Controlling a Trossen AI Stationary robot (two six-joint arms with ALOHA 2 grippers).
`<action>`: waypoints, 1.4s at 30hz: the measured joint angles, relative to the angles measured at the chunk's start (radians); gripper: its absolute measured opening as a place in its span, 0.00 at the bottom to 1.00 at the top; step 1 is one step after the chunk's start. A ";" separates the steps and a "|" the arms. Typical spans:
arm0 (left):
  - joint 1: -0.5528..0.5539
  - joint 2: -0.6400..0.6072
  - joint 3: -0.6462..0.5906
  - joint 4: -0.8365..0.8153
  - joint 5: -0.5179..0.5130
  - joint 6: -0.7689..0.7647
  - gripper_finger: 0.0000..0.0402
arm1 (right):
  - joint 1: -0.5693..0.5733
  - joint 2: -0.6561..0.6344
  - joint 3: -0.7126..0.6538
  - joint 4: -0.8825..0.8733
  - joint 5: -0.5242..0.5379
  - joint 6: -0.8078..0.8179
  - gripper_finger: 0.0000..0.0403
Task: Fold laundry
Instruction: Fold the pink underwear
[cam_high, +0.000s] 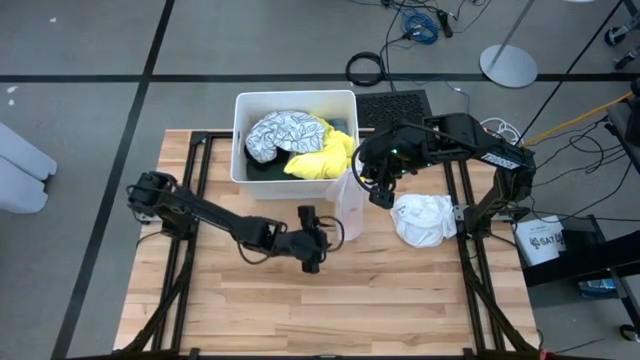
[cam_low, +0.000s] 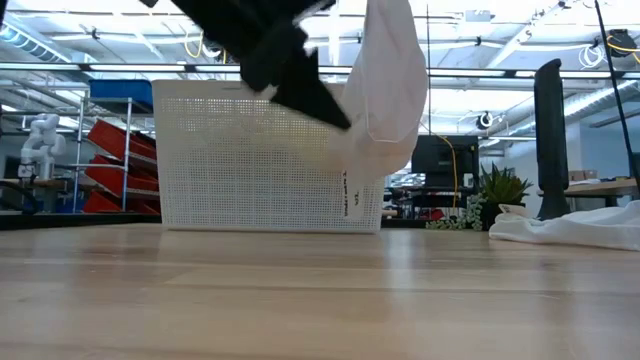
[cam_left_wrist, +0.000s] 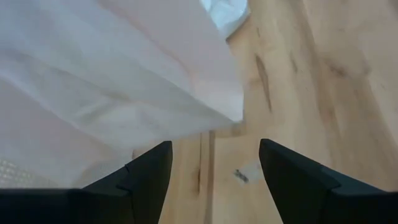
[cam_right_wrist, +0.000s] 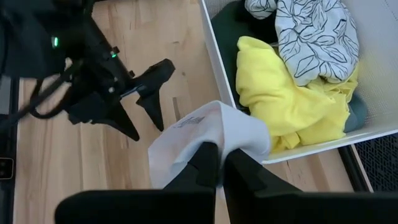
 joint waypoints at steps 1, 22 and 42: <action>-0.008 0.011 -0.001 -0.002 -0.030 0.003 0.63 | 0.000 0.000 0.000 0.000 0.000 0.000 0.00; -0.045 0.303 -0.005 0.425 -0.522 -0.025 0.63 | 0.000 0.000 0.000 -0.002 -0.023 -0.003 0.00; -0.035 0.303 -0.003 0.669 -0.416 0.104 0.61 | 0.000 0.000 0.000 0.004 -0.023 -0.009 0.00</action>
